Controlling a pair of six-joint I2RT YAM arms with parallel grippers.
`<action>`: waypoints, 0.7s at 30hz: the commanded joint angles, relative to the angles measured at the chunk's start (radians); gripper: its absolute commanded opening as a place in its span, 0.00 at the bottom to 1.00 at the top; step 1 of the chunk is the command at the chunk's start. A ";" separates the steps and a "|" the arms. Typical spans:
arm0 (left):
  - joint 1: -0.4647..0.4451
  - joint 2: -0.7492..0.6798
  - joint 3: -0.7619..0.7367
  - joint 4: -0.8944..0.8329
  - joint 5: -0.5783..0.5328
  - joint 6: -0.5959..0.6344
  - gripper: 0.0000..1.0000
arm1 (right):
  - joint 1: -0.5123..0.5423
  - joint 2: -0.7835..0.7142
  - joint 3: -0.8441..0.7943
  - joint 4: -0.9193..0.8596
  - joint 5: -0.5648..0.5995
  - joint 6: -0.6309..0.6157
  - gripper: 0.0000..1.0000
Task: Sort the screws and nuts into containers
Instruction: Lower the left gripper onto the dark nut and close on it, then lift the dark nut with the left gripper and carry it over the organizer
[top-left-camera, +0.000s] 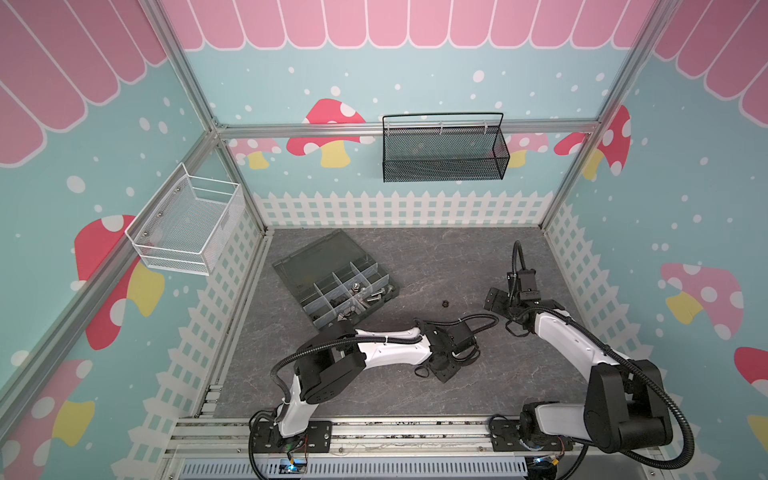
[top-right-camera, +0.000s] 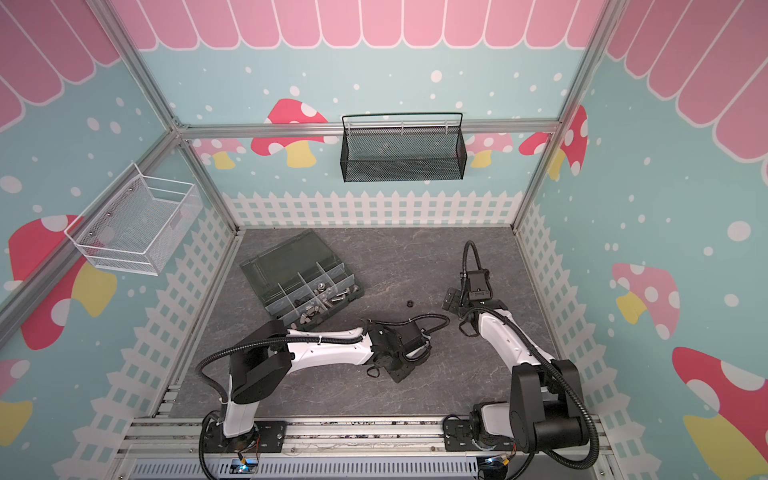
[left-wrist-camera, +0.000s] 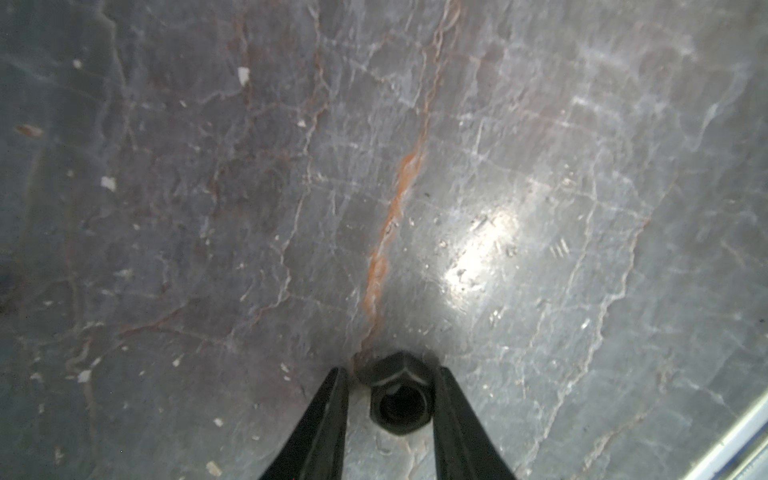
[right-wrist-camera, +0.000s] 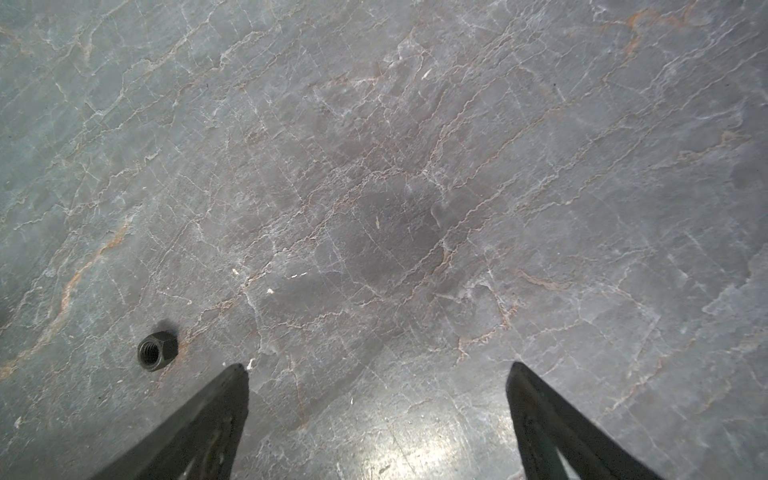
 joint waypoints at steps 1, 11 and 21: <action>-0.006 0.016 -0.030 -0.031 0.001 0.000 0.29 | -0.006 -0.027 -0.011 -0.001 -0.003 0.006 0.98; -0.006 -0.015 -0.039 -0.024 -0.028 -0.014 0.18 | -0.006 -0.047 -0.009 0.000 -0.021 0.004 0.98; 0.032 -0.128 -0.116 0.037 -0.053 -0.080 0.15 | -0.007 -0.019 -0.004 0.019 -0.055 -0.002 0.98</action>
